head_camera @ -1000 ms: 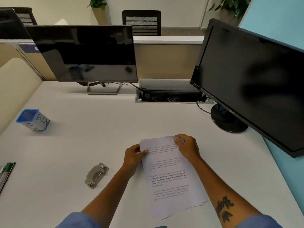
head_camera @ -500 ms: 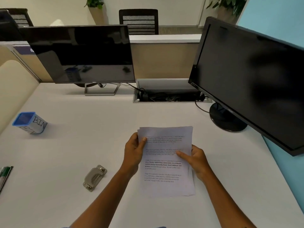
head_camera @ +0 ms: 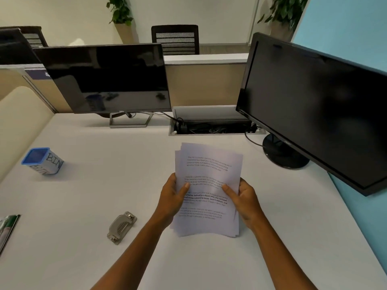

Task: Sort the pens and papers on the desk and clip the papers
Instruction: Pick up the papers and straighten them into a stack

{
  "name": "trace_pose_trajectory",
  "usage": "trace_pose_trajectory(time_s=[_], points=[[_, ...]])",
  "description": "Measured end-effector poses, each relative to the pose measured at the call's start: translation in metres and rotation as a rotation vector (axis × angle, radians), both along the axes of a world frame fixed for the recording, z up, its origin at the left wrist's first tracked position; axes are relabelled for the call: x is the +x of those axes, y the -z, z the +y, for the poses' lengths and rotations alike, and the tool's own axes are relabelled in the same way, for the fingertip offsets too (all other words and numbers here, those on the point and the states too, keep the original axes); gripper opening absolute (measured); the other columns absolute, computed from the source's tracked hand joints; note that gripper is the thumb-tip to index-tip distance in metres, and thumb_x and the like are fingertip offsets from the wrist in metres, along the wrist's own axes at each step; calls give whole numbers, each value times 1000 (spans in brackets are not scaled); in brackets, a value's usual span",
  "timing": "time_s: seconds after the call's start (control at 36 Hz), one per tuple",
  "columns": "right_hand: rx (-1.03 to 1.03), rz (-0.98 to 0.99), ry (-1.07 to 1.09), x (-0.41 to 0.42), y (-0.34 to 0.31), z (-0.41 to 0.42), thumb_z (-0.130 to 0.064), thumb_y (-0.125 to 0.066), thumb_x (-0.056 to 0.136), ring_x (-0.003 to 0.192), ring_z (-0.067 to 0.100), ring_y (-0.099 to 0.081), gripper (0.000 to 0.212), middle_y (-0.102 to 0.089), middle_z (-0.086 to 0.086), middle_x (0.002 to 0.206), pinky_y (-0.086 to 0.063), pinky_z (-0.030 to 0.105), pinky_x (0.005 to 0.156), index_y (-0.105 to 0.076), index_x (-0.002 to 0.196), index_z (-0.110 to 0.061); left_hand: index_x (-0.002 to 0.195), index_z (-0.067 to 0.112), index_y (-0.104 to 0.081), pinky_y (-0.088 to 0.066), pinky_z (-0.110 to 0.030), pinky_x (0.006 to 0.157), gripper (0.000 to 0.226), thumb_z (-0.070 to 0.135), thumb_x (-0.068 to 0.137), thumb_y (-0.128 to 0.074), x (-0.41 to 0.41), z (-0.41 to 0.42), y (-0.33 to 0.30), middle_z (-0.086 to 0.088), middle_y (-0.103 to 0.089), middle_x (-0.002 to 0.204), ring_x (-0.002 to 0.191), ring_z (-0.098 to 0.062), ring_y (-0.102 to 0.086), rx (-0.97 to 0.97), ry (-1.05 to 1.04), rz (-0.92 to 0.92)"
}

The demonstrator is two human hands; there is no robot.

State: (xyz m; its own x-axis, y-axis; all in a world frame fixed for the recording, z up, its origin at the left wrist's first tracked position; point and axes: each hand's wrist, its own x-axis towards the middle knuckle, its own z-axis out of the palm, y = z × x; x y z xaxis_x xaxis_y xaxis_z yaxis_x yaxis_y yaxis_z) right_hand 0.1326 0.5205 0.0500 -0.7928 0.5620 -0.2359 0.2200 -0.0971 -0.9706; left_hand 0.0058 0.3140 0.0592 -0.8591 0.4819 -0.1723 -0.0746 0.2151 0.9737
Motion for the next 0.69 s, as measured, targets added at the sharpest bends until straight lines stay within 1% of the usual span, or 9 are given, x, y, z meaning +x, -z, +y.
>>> trace_pose_trajectory(time_s=[0.06, 0.14, 0.22, 0.33, 0.42, 0.47, 0.56, 0.64, 0.69], points=[[14, 21, 22, 0, -9, 2, -38, -78, 91, 94, 15, -77, 30, -79, -9, 107, -64, 30, 72, -68, 118, -32, 132, 30, -55, -66, -40, 86, 30, 31, 102, -64, -2, 0, -5, 11, -70, 126, 108, -20, -73, 15, 5, 34], [56, 58, 60, 1, -22, 4, -37, -76, 93, 95, 15, -76, 28, -77, -10, 107, -64, 30, 72, -67, 119, -33, 133, 30, -55, -65, -41, 89, 34, 21, 102, -65, -4, -1, -13, 11, -69, 127, 114, -20, -71, 96, -26, 44], [88, 134, 96, 3, -32, 2, -34, -72, 95, 102, 9, -72, 35, -75, -12, 114, -64, 27, 79, -64, 130, -30, 137, 28, -54, -61, -39, 96, 41, 13, 101, -66, 0, 2, -22, 9, -68, 131, 122, -18, -67, 200, -55, 53], [97, 205, 130, 8, -40, -3, -39, -70, 96, 107, 5, -70, 41, -73, -14, 118, -62, 22, 78, -60, 135, -33, 141, 29, -53, -59, -36, 98, 48, 8, 100, -66, 8, 8, -28, 5, -67, 131, 124, -22, -64, 271, -100, 92], [118, 223, 129, 12, -39, -8, -39, -70, 96, 112, 5, -68, 44, -71, -16, 122, -61, 20, 81, -56, 138, -39, 140, 31, -52, -60, -34, 97, 49, 8, 100, -66, 14, 6, -24, 5, -66, 129, 123, -21, -64, 269, -119, 107], [128, 218, 121, 15, -34, -13, -35, -71, 96, 115, 4, -67, 47, -69, -17, 124, -60, 21, 86, -53, 139, -41, 137, 33, -51, -61, -36, 96, 47, 9, 99, -67, 19, 4, -16, 8, -65, 129, 122, -16, -64, 221, -130, 107], [126, 190, 135, 17, -26, -22, -31, -73, 95, 111, 5, -68, 40, -69, -21, 118, -61, 21, 83, -54, 126, -48, 135, 33, -47, -62, -35, 97, 47, 13, 99, -68, 27, 1, -2, 14, -63, 129, 120, -8, -63, 149, -120, 85], [135, 168, 176, 18, -19, -29, -27, -72, 97, 106, 7, -70, 32, -70, -19, 113, -62, 22, 78, -57, 121, -41, 138, 33, -45, -61, -24, 89, 48, 16, 99, -69, 34, 1, 5, 15, -62, 130, 121, -7, -63, 138, -121, 84], [127, 159, 194, 17, -18, -32, -24, -71, 98, 104, 10, -71, 28, -70, -15, 113, -63, 25, 77, -58, 120, -36, 135, 34, -46, -61, -21, 84, 45, 19, 100, -68, 37, 2, 4, 18, -62, 127, 118, -4, -63, 131, -130, 89]])
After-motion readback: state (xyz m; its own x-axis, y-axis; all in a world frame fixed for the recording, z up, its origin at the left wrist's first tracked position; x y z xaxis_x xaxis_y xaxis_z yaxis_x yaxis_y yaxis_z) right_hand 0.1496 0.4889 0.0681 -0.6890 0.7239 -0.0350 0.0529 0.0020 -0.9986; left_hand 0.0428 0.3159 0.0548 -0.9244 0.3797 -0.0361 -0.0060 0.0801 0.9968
